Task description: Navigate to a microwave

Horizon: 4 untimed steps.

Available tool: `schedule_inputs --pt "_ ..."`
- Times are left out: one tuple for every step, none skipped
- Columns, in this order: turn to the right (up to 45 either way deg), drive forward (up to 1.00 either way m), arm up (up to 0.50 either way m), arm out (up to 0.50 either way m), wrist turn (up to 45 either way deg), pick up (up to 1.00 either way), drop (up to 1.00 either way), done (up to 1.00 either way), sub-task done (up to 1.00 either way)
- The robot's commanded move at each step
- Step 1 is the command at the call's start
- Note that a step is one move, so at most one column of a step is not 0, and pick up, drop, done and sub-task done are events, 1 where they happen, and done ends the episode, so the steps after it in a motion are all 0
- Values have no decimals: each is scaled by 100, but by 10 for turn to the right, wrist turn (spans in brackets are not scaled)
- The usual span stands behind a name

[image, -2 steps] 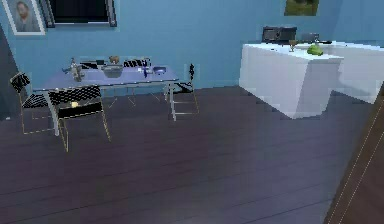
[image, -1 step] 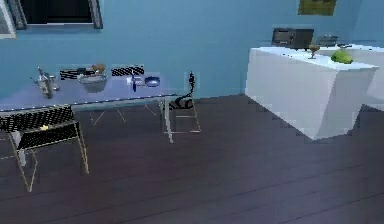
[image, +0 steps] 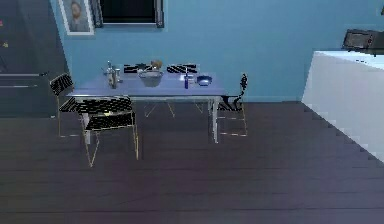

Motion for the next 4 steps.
schedule_inputs --pt "0 20 0 0 0 0 0 0 0" --pt "390 0 0 0 0 0 0 0 0" --pt "0 100 0 0 0 0 0 0 0" --pt "0 100 0 0 0 0 0 0 0"
